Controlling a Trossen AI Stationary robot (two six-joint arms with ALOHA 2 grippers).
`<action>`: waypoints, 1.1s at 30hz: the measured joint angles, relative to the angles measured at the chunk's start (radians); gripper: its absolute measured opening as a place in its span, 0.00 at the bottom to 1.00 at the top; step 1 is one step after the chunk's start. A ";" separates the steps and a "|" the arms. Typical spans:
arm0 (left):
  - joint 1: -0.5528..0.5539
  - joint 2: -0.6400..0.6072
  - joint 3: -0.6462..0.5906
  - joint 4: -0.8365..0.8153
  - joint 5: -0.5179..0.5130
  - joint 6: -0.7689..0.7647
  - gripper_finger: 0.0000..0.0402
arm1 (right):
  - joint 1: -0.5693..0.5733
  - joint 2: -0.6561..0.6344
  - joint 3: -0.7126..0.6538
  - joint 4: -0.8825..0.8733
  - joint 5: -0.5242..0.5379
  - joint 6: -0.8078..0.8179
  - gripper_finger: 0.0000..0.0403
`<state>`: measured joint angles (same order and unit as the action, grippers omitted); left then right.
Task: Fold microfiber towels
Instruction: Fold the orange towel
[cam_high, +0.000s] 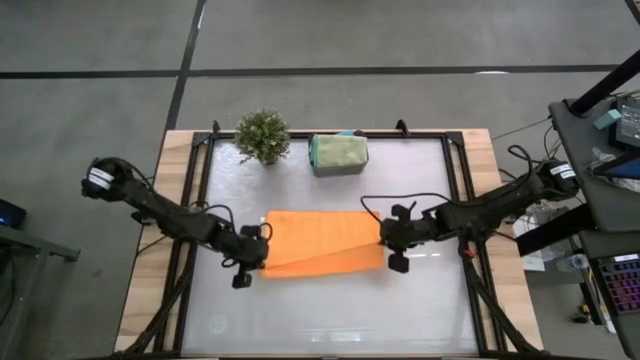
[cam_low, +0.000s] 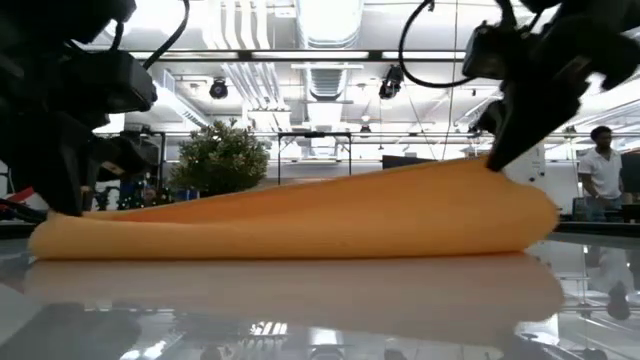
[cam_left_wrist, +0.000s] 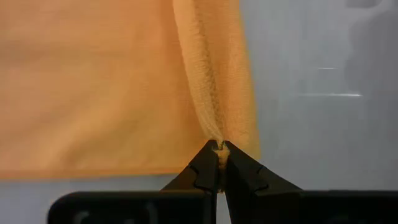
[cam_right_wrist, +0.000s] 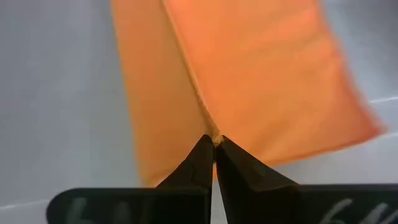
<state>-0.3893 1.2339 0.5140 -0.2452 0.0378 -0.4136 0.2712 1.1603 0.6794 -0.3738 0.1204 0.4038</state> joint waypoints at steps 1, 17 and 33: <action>0.011 -0.012 0.000 -0.021 -0.013 0.008 0.00 | -0.009 0.000 0.005 -0.011 0.026 -0.009 0.02; 0.240 -0.224 -0.023 -0.132 -0.260 0.231 0.00 | -0.134 0.003 0.020 -0.020 0.137 -0.128 0.02; 0.331 -0.014 -0.032 -0.056 -0.370 0.326 0.00 | -0.148 0.074 0.019 -0.007 0.195 -0.129 0.02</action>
<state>-0.0582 1.2198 0.4824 -0.3010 -0.3321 -0.0879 0.1234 1.2340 0.6983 -0.3805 0.3157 0.2748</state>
